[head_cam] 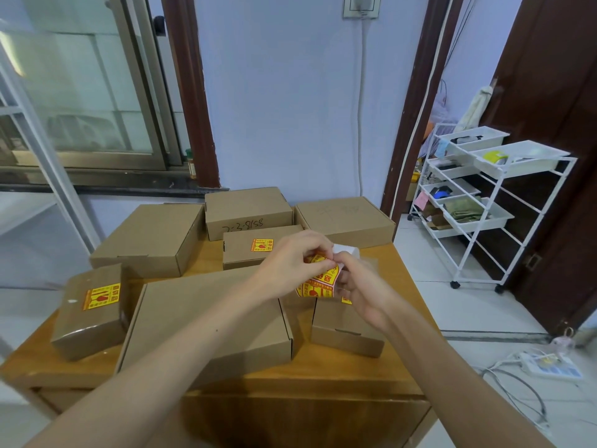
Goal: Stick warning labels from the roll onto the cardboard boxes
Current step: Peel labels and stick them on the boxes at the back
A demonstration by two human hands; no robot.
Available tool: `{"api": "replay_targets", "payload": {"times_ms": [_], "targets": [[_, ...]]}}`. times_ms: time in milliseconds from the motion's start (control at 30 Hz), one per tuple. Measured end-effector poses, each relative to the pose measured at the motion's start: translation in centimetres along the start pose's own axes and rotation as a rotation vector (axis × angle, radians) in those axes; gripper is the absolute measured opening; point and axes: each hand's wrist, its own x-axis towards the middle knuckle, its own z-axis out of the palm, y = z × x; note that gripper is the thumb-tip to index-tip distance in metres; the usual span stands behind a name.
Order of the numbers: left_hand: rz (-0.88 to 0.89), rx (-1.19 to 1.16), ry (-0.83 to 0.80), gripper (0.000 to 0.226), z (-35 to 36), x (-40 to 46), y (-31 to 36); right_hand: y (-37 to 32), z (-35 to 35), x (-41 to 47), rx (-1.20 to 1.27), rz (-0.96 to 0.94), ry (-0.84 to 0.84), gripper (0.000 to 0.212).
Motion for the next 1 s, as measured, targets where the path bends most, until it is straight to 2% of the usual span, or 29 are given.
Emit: {"api": "replay_targets", "payload": {"times_ms": [200, 400, 600, 733, 867, 1000], "targets": [[-0.031, -0.058, -0.003, 0.002, 0.1, 0.1, 0.7, 0.2, -0.5, 0.2, 0.038, 0.081, 0.011, 0.043], [-0.036, -0.103, 0.015, 0.003, 0.0, 0.1, 1.0, 0.2, -1.1, 0.5, 0.021, 0.093, 0.088, 0.025], [-0.065, -0.105, 0.029, 0.004, -0.5, -0.1, 1.1, 0.4, -1.5, 1.3, -0.007, 0.087, 0.262, 0.052], [-0.08, -0.124, 0.031, 0.004, -0.7, -0.3, 1.2, 0.5, -1.2, 1.1, 0.044, 0.07, 0.195, 0.051], [-0.063, -0.12, 0.012, 0.006, -1.1, -0.4, 1.4, 0.7, -0.9, 0.8, 0.039, 0.058, 0.158, 0.063], [-0.065, -0.083, 0.005, 0.004, -1.4, -0.7, 1.5, 0.3, -1.2, 0.6, 0.036, 0.025, 0.209, 0.052]]}}
